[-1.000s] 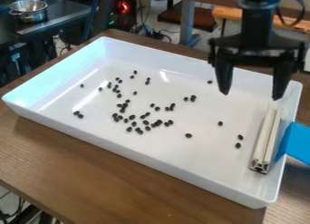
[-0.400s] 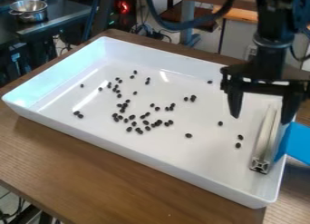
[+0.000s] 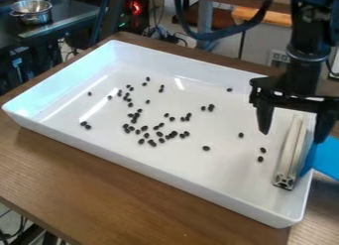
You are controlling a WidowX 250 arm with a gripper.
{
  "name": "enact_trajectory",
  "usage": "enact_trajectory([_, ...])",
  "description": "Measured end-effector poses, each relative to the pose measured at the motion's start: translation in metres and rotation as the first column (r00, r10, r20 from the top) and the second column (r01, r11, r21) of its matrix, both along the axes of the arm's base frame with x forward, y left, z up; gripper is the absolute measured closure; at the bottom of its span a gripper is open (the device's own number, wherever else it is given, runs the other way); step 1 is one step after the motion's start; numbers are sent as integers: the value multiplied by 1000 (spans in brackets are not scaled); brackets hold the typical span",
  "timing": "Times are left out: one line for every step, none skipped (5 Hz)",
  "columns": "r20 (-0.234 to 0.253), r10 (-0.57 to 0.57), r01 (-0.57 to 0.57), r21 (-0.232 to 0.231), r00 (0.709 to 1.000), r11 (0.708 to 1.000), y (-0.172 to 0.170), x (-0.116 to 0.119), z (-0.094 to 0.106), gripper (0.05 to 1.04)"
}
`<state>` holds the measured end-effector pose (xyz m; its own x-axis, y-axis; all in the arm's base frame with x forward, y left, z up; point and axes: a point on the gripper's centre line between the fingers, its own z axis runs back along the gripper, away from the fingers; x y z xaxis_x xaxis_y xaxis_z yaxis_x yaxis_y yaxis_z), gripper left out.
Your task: Sweep into pile
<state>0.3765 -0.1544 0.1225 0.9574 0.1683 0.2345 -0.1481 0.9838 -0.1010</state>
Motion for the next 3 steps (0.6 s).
enact_trajectory([1, 1, -1, 14, 1000, 1000, 1, 3, -2, 82])
enact_trajectory([-14, 11, -10, 28, 1000, 1000, 2, 5, -11, 82])
enact_trajectory([6, 15, -15, 39, 1000, 999, 1, 8, -13, 82])
